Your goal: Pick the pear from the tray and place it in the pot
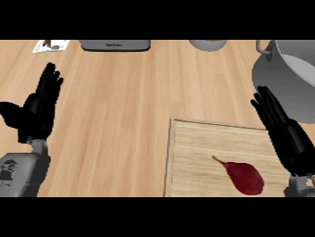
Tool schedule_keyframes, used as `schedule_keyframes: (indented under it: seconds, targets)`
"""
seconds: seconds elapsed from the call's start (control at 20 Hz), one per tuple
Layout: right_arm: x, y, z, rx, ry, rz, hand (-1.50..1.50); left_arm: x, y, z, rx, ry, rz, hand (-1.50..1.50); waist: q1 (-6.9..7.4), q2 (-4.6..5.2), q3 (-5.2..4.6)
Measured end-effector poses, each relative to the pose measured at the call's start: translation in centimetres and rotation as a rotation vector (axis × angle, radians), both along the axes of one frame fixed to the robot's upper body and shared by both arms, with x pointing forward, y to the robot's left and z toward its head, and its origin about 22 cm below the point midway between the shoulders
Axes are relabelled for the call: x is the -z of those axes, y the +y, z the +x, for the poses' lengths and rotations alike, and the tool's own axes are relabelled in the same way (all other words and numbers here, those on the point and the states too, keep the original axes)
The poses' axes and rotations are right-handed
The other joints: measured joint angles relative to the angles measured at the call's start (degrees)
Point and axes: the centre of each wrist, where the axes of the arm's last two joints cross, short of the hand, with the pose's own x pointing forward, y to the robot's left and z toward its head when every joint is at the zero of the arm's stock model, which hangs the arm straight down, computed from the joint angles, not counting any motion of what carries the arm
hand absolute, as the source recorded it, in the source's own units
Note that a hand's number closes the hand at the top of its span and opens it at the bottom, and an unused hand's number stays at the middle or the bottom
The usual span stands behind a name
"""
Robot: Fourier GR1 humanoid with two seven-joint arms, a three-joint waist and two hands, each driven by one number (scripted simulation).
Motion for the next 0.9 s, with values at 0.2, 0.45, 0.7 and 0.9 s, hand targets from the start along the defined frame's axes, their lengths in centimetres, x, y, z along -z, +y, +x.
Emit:
schedule_keyframes:
  seconds: [0.2,0.45,0.7,0.9]
  targets:
    - [0.1,1.5,2.6,-0.229,-0.012,0.068,1.50,-0.8,-0.6,0.0,0.020,-0.022,-0.006,0.00,2.41,0.68,0.57]
    - [-1.7,2.9,5.1,-0.572,-0.135,-0.028,-1.50,-1.7,-1.3,0.5,0.058,-0.027,-0.027,0.00,5.78,1.21,0.86]
    - [1.2,1.0,7.1,-0.753,-0.175,0.086,-1.50,-2.8,-1.4,0.8,0.068,-0.016,-0.050,0.00,5.67,1.74,1.08]
    - [1.0,-1.1,8.8,-0.777,-0.205,0.100,-1.50,-2.9,-1.3,0.4,0.066,-0.004,-0.057,0.00,5.22,1.61,1.08]
